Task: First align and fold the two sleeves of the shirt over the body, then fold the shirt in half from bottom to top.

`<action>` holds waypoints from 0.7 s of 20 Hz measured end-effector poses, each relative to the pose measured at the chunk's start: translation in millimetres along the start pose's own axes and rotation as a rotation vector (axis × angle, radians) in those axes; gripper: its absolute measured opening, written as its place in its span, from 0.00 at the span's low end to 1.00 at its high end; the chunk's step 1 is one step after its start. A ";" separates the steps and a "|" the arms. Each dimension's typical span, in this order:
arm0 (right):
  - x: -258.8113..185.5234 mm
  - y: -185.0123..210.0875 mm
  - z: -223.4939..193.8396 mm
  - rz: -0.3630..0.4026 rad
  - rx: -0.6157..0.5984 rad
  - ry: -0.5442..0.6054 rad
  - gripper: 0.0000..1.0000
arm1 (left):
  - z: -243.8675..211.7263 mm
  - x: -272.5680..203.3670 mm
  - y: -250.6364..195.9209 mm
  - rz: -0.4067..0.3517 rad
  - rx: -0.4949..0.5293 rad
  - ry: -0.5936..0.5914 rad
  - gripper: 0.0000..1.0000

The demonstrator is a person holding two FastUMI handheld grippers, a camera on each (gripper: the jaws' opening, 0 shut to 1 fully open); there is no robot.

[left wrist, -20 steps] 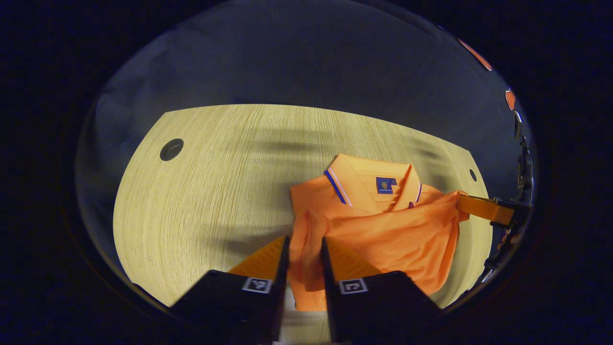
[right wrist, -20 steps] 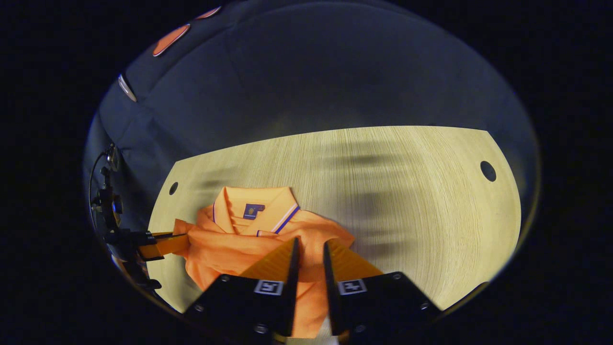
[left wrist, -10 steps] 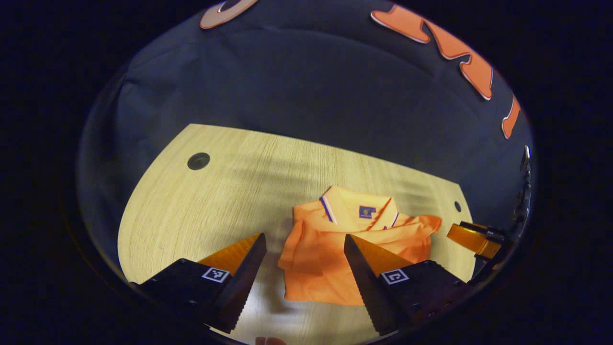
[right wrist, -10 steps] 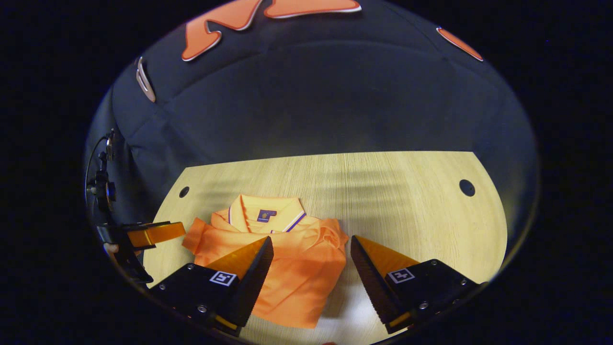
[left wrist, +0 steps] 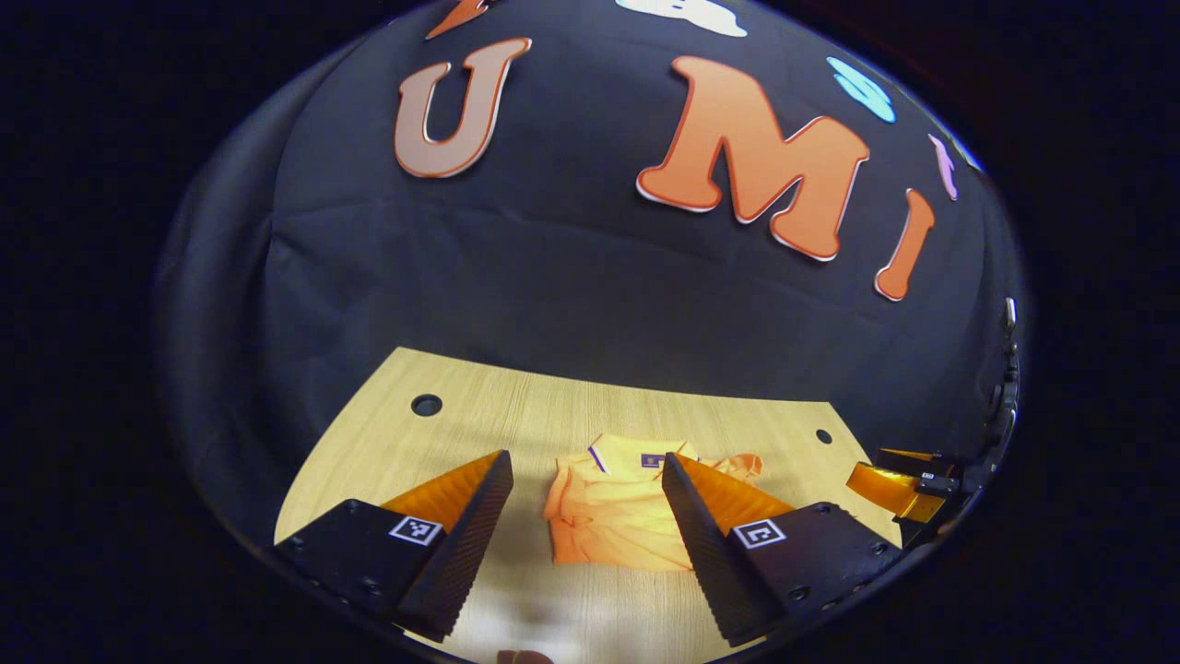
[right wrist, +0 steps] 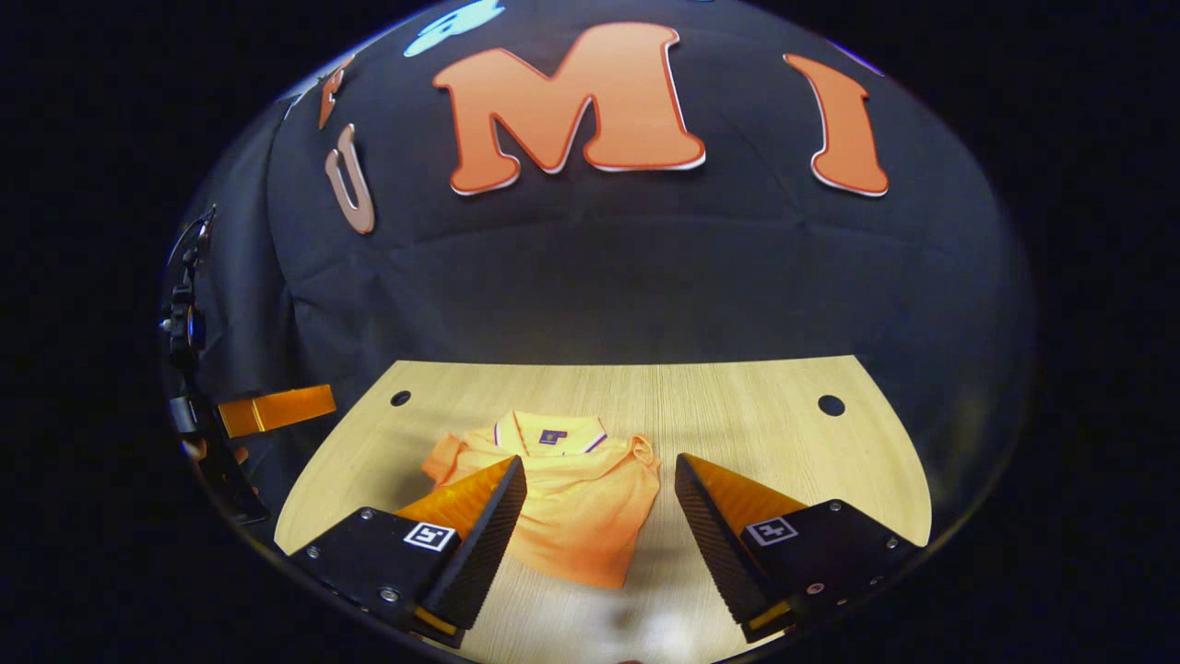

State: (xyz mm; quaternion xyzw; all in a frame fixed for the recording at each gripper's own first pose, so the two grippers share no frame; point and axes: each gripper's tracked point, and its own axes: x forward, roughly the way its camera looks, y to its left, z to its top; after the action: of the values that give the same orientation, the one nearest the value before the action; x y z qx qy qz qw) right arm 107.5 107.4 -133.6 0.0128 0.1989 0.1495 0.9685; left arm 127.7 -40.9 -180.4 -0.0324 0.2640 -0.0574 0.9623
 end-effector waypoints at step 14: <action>-192.5 50.4 -10.9 0.013 0.003 -0.251 0.98 | 10.2 -212.7 -45.7 -0.010 0.151 -0.318 0.98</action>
State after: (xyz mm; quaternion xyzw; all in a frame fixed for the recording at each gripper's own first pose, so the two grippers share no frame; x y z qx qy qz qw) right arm -79.7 98.4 -66.0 0.0342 0.0760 0.1525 0.9848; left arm -53.0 -58.7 -60.1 0.0298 0.1031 -0.0760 0.9913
